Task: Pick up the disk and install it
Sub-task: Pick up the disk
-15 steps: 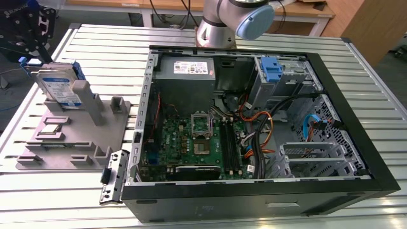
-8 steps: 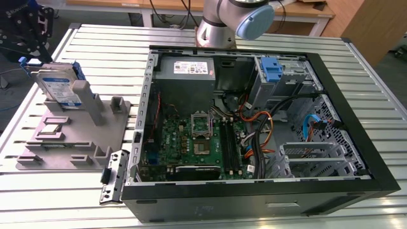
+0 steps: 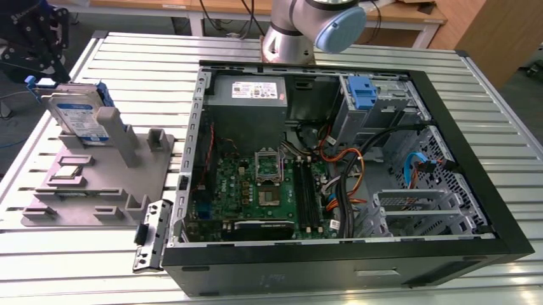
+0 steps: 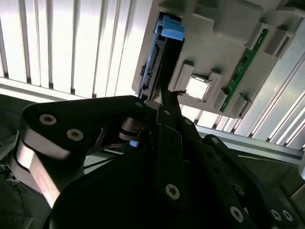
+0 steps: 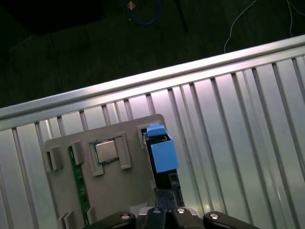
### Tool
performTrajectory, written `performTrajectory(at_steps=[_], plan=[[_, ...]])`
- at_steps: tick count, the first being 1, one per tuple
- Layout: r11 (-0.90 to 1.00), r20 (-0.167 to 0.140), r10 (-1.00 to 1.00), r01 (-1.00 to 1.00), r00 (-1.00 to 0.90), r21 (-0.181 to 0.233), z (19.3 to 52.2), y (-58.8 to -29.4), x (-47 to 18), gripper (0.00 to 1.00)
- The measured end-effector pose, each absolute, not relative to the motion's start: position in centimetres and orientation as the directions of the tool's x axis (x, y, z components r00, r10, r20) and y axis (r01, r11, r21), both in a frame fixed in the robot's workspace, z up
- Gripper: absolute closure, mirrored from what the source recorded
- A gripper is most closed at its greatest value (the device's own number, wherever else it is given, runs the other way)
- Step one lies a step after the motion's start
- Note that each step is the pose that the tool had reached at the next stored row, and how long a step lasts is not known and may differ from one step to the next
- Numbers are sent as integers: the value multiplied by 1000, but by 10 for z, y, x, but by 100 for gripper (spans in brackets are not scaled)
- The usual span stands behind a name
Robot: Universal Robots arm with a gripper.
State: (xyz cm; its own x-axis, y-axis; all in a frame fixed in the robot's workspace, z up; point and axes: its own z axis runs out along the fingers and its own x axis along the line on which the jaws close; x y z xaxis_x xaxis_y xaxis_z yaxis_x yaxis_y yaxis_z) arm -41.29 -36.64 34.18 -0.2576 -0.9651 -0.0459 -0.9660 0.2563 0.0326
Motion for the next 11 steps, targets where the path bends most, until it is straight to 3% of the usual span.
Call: performTrajectory(at_steps=[11], plan=[[218,-49,-974,-975,-220,42,341,-366,-413,90]])
